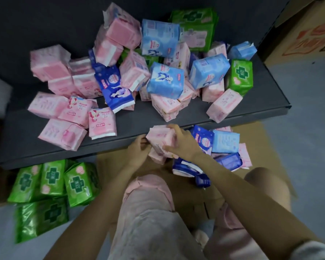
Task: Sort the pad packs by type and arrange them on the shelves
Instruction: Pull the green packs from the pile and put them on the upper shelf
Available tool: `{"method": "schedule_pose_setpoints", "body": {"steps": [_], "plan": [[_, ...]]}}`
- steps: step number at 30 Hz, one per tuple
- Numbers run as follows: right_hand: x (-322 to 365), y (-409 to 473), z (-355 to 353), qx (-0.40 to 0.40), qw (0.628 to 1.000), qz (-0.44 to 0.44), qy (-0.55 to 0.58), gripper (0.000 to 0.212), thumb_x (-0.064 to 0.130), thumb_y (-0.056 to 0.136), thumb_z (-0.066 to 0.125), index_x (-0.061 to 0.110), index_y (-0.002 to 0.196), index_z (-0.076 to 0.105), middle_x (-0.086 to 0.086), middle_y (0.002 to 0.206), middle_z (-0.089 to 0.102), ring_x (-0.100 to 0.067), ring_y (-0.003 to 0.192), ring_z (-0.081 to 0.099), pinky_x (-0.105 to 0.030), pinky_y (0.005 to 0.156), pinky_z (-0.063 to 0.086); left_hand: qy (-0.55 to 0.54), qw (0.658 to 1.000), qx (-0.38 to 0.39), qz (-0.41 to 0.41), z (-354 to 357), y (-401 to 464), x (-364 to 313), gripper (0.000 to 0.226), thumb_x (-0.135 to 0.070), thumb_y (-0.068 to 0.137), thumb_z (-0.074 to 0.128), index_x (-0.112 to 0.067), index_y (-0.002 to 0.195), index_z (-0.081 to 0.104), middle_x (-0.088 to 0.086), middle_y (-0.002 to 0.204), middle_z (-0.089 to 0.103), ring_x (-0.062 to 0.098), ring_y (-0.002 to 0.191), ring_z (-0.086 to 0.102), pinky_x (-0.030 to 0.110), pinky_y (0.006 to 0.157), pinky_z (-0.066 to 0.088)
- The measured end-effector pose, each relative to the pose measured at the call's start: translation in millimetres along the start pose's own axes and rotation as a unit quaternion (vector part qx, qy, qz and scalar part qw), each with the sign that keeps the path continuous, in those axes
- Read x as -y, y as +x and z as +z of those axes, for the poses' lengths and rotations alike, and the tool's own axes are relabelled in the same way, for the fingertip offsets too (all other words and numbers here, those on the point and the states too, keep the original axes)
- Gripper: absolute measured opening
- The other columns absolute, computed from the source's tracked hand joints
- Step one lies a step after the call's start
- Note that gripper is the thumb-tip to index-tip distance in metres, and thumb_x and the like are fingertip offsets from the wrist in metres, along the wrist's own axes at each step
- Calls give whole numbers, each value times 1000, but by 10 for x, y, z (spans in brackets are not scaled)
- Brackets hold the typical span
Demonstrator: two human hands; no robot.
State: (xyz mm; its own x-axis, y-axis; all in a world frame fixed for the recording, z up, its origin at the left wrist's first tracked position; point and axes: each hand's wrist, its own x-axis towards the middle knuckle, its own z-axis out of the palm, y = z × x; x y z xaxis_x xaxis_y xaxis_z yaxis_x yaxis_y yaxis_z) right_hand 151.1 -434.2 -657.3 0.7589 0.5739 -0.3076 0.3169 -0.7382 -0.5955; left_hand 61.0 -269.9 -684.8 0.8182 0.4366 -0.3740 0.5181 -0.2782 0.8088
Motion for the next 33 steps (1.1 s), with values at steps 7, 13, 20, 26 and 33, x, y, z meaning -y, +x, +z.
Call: {"method": "schedule_pose_setpoints", "body": {"steps": [7, 13, 20, 26, 33], "plan": [[-161, 164, 227, 13, 971, 42, -236, 57, 26, 96, 49, 18, 148, 27, -9, 145, 39, -27, 131, 36, -38, 110, 29, 25, 992, 113, -50, 38, 82, 253, 35, -2, 92, 56, 1, 127, 52, 18, 126, 59, 31, 118, 55, 34, 98, 43], [6, 2, -39, -11, 965, -107, -239, 41, 16, 90, 55, 19, 131, 54, -5, 134, 53, -25, 128, 42, -44, 115, 17, 189, 978, 93, -3, -43, 16, 25, 13, -22, 91, 58, -29, 95, 68, 1, 107, 69, 14, 87, 64, 29, 79, 51], [745, -172, -1071, -8, 956, -209, -206, 27, 22, 97, 47, 20, 119, 61, -2, 112, 68, -26, 101, 61, -35, 80, 44, 209, 933, -32, 292, -931, -286, -1155, 22, -34, 87, 55, -24, 103, 67, -14, 96, 68, 3, 87, 63, 31, 79, 53], [1628, -374, -2190, -69, 908, -348, -224, 25, 28, 94, 49, 27, 115, 64, 4, 104, 70, -20, 93, 65, -32, 69, 48, 273, 739, -200, 582, -1746, -704, -2274, 18, -20, 90, 56, -14, 88, 73, -5, 79, 70, 15, 68, 62, 28, 61, 50], [2798, -657, -3237, -243, 788, -543, -156, 22, 17, 90, 55, 17, 107, 68, 6, 99, 69, -12, 90, 62, -29, 77, 49, 302, 613, -310, 661, -2677, -1110, -3430, 16, -14, 90, 58, -9, 92, 73, 0, 86, 71, 20, 79, 62, 32, 74, 50]]}}
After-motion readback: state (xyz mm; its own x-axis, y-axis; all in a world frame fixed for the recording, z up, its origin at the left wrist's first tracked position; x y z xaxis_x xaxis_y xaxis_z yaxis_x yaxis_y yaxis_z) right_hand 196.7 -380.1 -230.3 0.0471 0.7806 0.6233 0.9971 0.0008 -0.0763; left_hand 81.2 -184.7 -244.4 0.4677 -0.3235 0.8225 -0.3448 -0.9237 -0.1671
